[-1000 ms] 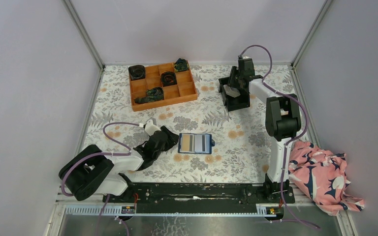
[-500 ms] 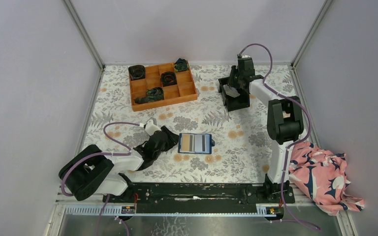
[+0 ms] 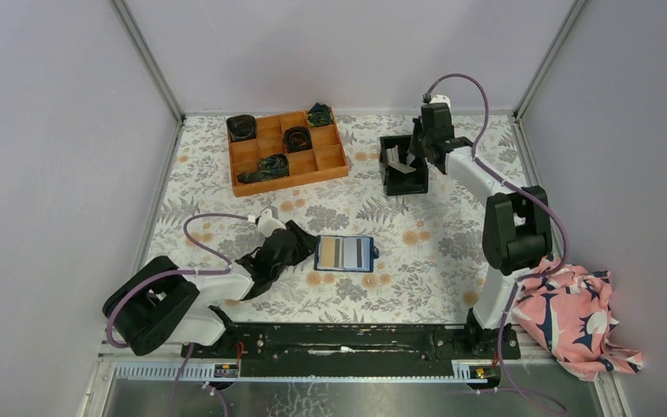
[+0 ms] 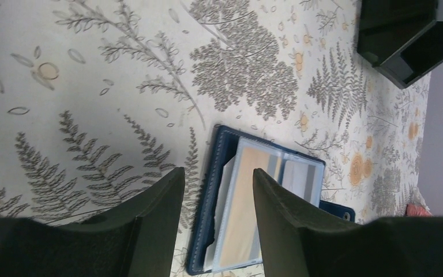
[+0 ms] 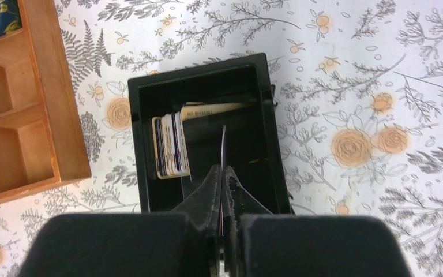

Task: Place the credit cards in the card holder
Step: Pick up the credit card from the storage box.

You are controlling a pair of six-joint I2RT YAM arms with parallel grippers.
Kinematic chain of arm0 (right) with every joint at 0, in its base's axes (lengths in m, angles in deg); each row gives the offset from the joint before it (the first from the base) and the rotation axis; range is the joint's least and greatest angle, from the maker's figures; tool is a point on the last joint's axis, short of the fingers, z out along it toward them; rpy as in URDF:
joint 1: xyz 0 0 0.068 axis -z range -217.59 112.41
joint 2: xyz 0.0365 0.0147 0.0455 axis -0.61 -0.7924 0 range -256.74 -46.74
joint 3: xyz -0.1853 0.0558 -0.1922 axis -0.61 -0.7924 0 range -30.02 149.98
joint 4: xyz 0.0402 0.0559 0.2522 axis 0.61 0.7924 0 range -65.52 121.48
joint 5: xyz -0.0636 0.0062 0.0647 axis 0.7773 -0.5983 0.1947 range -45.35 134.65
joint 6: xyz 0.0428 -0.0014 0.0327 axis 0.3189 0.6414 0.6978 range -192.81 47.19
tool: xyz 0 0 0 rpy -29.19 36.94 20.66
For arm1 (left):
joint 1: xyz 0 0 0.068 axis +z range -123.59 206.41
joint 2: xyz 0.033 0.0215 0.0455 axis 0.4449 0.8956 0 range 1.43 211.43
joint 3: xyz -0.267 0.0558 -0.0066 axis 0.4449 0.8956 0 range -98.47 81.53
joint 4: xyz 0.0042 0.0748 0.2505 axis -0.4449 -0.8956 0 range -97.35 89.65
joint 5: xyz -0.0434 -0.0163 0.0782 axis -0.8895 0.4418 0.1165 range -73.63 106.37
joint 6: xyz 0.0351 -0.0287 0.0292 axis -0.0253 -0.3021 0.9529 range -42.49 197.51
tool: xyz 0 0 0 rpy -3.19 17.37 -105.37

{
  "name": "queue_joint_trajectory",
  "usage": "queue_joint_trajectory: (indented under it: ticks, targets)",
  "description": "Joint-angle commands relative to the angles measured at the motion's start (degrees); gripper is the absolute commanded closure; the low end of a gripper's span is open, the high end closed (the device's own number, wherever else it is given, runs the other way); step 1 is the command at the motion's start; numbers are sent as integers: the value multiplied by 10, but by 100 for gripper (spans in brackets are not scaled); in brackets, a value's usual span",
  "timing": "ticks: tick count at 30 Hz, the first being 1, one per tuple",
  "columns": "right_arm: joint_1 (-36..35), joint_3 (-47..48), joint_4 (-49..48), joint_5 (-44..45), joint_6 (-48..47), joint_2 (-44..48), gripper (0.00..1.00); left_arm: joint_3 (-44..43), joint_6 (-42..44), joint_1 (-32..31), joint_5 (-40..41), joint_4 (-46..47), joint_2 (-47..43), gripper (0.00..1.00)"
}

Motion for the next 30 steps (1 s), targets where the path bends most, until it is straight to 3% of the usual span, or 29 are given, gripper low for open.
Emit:
queue_joint_trajectory:
  ticks: [1,11,20,30]
  targets:
    - [-19,-36,-6,62,-26,76,100,-32,25,5,-6,-5,-15,45]
    - [-42,-140,-3,48,-11,240,100,-61,72,5,-43,-5,-69,45]
    - [-77,-269,43,-162,43,398,100,-112,196,5,-186,20,-105,45]
    - [-137,-411,32,-347,90,523,100,-178,293,10,-380,24,-52,42]
